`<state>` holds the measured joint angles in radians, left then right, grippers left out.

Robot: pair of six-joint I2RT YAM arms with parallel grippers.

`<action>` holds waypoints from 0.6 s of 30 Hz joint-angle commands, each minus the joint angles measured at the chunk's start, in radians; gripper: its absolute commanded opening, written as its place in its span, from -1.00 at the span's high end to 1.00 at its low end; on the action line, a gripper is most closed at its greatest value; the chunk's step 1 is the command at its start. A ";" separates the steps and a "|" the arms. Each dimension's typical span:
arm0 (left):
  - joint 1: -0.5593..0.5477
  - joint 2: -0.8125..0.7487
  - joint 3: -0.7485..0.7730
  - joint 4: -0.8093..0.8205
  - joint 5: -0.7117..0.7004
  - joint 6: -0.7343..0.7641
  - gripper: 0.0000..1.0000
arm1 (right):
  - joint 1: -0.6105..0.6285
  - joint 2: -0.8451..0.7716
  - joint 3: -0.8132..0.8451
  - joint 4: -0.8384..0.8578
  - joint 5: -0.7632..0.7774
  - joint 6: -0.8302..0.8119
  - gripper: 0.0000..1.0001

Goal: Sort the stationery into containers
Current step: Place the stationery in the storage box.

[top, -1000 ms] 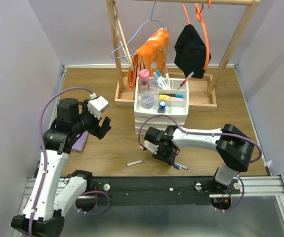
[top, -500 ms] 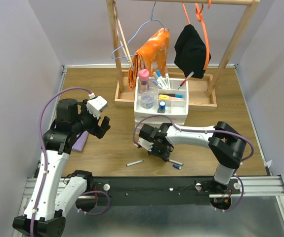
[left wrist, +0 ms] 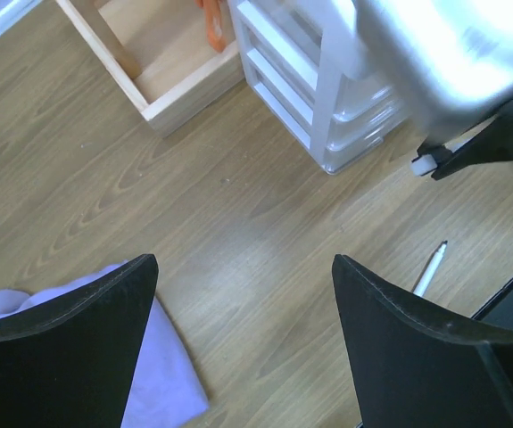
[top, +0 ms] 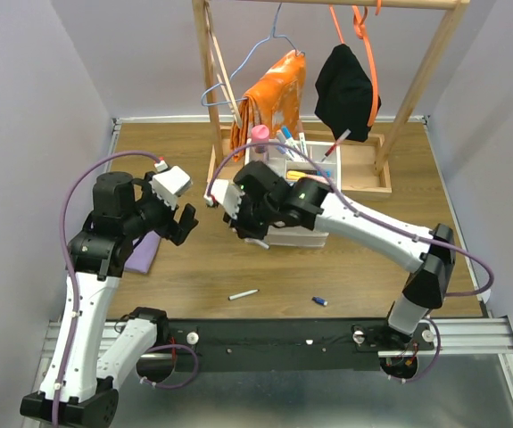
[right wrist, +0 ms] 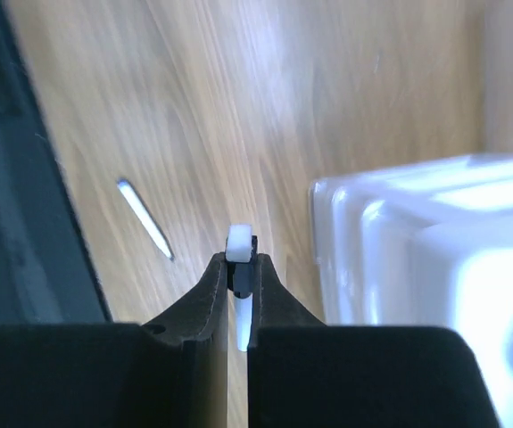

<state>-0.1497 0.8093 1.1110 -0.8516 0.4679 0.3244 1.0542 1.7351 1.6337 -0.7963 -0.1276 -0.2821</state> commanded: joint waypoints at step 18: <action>0.009 0.117 0.130 0.017 0.048 -0.038 -0.77 | -0.447 -0.363 0.002 0.342 0.179 0.224 0.99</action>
<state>-0.1497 0.9188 1.2228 -0.8558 0.4908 0.3157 0.6502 1.4708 1.8534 -0.6430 -0.1463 -0.1650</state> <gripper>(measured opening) 0.883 0.156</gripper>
